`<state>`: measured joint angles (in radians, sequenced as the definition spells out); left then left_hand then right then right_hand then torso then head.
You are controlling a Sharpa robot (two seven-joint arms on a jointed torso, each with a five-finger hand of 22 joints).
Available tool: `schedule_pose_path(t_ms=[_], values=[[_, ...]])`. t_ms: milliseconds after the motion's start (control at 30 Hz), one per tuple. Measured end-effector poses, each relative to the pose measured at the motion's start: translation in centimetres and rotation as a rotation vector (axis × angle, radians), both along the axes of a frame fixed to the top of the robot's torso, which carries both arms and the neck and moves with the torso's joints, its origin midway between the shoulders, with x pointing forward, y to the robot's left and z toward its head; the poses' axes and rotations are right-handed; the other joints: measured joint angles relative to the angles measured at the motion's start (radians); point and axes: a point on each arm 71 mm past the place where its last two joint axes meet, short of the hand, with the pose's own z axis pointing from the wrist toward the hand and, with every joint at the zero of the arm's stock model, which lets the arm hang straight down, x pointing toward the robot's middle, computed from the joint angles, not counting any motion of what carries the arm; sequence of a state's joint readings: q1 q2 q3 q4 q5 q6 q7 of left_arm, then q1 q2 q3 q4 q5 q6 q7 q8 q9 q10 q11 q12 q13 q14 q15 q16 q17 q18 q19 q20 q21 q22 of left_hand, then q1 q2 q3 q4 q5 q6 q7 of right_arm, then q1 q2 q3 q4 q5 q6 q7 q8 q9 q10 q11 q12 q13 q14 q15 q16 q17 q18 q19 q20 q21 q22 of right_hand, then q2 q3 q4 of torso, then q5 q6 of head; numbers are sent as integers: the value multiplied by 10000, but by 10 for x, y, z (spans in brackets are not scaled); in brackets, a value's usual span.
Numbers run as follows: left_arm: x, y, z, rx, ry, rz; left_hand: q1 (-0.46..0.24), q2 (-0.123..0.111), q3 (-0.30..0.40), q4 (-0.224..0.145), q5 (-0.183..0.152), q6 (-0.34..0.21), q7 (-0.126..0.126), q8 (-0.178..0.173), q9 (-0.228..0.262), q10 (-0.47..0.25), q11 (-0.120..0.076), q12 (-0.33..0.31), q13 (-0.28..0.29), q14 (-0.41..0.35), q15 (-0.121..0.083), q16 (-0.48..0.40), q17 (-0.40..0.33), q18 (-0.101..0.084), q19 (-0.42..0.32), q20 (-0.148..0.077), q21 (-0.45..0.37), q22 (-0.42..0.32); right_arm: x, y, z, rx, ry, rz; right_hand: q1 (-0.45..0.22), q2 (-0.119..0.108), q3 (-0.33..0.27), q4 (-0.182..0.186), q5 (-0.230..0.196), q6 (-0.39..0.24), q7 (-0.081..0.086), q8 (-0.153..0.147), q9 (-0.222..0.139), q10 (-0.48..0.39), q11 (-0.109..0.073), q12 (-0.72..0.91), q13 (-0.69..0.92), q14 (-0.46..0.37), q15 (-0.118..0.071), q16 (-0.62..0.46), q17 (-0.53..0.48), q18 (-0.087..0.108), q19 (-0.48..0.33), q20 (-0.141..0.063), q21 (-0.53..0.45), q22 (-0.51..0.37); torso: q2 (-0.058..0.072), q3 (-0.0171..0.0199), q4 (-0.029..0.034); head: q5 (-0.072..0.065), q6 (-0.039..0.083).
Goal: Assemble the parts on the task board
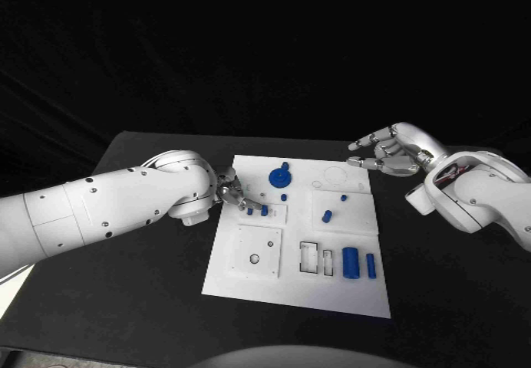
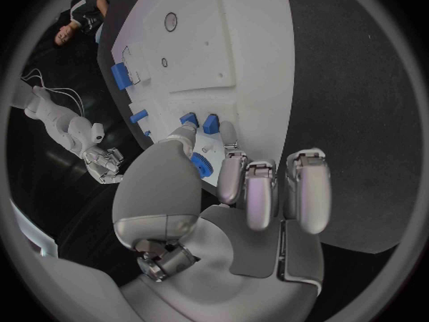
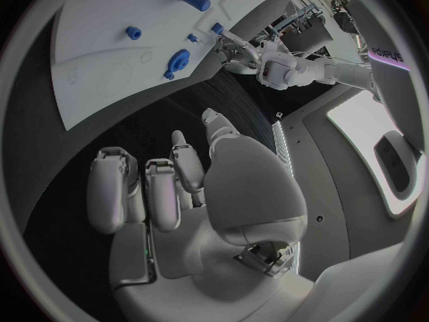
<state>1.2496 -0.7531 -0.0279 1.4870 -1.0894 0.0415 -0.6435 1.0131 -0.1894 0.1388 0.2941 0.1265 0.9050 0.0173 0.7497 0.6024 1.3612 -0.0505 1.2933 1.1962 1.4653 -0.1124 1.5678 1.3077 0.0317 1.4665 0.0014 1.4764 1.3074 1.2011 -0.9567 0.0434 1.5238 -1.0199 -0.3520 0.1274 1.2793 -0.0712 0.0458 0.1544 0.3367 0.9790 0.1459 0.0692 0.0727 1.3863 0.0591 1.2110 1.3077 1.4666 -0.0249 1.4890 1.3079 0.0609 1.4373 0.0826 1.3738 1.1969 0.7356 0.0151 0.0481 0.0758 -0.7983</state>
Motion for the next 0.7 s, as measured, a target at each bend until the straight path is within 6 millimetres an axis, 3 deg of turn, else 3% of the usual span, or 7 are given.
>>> schedule_pose_path(t_ms=[67,133,200,267,400,567,700], values=[[0,2,1,-244,37,143,66,66,-41,9,0,-390,195,-239,-166,-873,160,-981,-1167,2,151,0,0,63,0,45,-495,0,0,0,0,-1,4,-2,0,0,0,0,0,0,0,0,0,0,0,0,0,0,0,0,0,1,0,0,0,0,2,1,-1,-5,0],[0,6,2,-798,140,392,91,91,-145,-4,0,-961,483,-560,-419,-2180,433,-2342,-2711,9,391,-184,-1,397,-268,252,-1692,-716,0,0,-1,-2,11,-6,0,0,0,0,0,0,0,0,0,0,0,0,0,0,0,0,0,0,0,0,0,0,2,4,-1,-7,9],[0,8,3,-1492,223,580,194,186,-607,-61,40,-1645,824,-857,-683,-3485,774,-3362,-3826,-98,706,-1387,-21,881,-1368,496,-3917,-2964,0,0,-1,-2,17,-9,0,0,0,0,0,0,0,0,0,0,0,0,0,0,0,0,-1,1,0,0,0,0,2,7,0,-21,16],[0,8,4,-2169,240,683,377,144,-1188,-46,83,-2169,1142,-1122,-1015,-4420,1087,-3927,-4327,-1178,993,-3374,-1427,1326,-2732,772,-6568,-5494,0,0,-1,-3,24,-12,0,0,0,0,0,0,0,0,0,0,0,0,0,0,0,0,-1,0,0,0,0,0,1,7,3,-36,22],[1,4,8,-3518,54,675,1008,254,-1449,53,117,-2555,1525,-1275,-1553,-5421,1476,-4729,-5230,-3193,1373,-6519,-4446,1321,-3387,1236,-8535,-7018,0,0,-3,-4,51,-14,0,0,0,0,0,0,0,0,0,0,0,0,0,0,0,0,-1,0,0,0,1,0,1,8,9,-56,25],[5,-6,15,-4789,-576,157,3257,1166,255,-902,25,-2556,1611,-1568,-2160,-5788,1620,-5508,-6179,-3606,1461,-7259,-5279,1323,-3404,1336,-9376,-7706,0,0,-4,-4,74,-11,0,0,0,0,0,0,0,0,0,0,0,0,0,0,0,0,-2,1,0,0,1,1,1,7,9,-76,59],[10,-23,21,-5199,-1514,-726,4509,619,1536,-1368,-81,-1569,1450,-2365,-3153,-5245,1465,-6541,-7507,-3339,1264,-7125,-5516,1415,-2884,1128,-9474,-7887,0,0,-5,-2,86,-7,0,0,0,0,0,0,0,0,0,1,0,0,0,0,0,0,-2,0,0,0,1,1,-2,7,9,-125,115]])
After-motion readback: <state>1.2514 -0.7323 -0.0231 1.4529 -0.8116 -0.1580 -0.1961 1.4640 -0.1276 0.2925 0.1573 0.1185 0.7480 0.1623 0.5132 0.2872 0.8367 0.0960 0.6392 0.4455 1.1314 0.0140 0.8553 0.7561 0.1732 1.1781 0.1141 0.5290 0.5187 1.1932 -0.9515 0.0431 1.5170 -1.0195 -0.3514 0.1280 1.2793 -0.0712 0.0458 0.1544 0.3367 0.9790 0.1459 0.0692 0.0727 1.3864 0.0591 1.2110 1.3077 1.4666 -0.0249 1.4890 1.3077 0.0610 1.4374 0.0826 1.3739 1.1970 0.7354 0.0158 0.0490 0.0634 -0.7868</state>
